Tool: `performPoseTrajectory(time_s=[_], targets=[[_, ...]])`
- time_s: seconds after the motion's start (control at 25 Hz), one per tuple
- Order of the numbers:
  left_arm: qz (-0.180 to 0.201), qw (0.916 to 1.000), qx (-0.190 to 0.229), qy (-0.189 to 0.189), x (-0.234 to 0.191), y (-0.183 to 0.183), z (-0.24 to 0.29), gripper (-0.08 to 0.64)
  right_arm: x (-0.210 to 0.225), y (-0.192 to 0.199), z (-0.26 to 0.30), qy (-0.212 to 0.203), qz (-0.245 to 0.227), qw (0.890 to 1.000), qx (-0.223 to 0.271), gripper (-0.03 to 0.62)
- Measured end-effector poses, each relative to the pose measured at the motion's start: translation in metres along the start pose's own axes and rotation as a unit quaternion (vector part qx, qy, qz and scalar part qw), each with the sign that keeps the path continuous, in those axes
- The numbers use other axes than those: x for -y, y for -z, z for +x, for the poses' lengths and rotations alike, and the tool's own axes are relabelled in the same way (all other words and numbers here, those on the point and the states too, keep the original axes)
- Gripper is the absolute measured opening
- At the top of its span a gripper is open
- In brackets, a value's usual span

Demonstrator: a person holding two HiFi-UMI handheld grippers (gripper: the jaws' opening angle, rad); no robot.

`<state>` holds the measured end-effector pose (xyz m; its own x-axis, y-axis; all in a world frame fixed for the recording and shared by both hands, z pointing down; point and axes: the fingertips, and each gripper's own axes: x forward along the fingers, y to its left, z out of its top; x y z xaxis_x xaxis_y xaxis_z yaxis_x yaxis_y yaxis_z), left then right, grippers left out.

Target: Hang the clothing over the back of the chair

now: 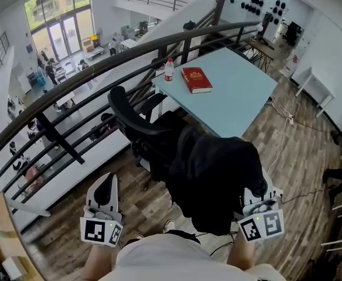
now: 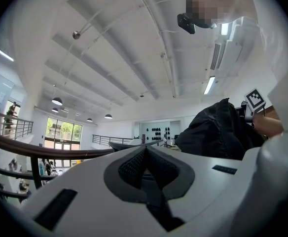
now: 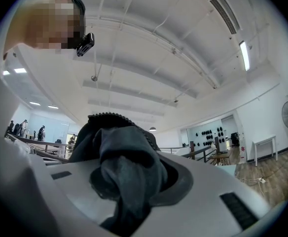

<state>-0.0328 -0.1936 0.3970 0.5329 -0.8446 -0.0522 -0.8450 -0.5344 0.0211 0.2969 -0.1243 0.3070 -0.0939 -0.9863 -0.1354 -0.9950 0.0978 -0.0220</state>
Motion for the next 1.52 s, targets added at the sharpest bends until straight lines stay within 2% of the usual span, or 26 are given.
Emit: performPoseTrajectory(time_s=[0.28,0.6,0.84,1.2,1.36,1.52], targets=[[0.000,0.9998,-0.010,-0.017,0.002,0.011,0.004,0.021,0.021,-0.008,0.029,-0.010,-0.011,1.000,0.014,0.103],[0.014,0.9996,-0.007,-0.022,-0.001,0.005,0.008,0.021,0.010,-0.026,0.076,-0.037,-0.059,0.997,0.039,0.103],[0.012,0.9987,-0.009,-0.049,-0.017,0.006,-0.004,0.021,0.000,-0.051,0.120,-0.059,-0.080,0.992,0.074,0.103],[0.014,0.9953,0.002,-0.096,-0.044,-0.001,-0.028,0.021,-0.054,-0.098,0.187,-0.118,-0.116,0.977,0.133,0.103],[0.016,0.9931,0.007,-0.116,-0.053,-0.005,-0.035,0.021,-0.084,-0.098,0.212,-0.151,-0.111,0.973,0.137,0.103],[0.018,0.9908,0.006,-0.134,-0.062,-0.007,-0.043,0.021,-0.105,-0.085,0.227,-0.165,-0.088,0.974,0.130,0.103]])
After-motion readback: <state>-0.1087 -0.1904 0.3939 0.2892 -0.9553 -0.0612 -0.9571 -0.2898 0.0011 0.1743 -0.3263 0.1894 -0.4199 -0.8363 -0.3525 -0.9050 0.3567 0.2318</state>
